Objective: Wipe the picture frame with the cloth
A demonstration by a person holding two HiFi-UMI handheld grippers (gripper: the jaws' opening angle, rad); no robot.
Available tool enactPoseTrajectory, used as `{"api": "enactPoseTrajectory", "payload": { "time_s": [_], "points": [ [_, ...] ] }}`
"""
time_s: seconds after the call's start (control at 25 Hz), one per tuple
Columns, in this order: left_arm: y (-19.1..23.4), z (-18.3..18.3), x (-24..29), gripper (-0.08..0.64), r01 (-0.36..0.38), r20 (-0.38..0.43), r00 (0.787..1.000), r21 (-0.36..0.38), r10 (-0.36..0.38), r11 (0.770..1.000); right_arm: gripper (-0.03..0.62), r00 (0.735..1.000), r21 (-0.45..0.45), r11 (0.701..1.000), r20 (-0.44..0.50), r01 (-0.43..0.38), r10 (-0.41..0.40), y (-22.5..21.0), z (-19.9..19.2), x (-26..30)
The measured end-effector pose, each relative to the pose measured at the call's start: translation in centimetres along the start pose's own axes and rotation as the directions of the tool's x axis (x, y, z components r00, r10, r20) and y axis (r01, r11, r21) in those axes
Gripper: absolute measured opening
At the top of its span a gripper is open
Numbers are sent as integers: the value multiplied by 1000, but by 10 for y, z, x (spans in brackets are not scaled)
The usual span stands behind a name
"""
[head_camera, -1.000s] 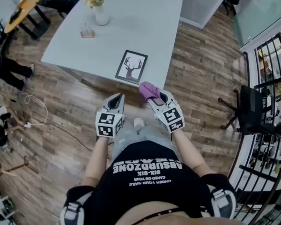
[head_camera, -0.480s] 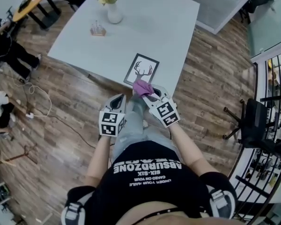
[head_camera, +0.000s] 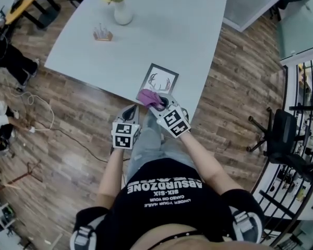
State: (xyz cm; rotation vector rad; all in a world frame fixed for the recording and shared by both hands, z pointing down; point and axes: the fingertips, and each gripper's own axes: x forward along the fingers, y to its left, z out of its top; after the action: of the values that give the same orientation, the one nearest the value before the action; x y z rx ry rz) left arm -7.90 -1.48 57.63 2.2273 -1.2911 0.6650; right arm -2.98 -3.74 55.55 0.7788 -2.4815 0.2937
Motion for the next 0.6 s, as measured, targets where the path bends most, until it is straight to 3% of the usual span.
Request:
{"api": "enactPoseTrajectory", "payload": {
  "time_s": [0.6],
  "points": [
    [28, -31, 71, 15, 4, -172, 985, -28, -9, 1000, 141, 973, 95, 985, -165, -147, 161, -18, -34, 59]
  ]
}}
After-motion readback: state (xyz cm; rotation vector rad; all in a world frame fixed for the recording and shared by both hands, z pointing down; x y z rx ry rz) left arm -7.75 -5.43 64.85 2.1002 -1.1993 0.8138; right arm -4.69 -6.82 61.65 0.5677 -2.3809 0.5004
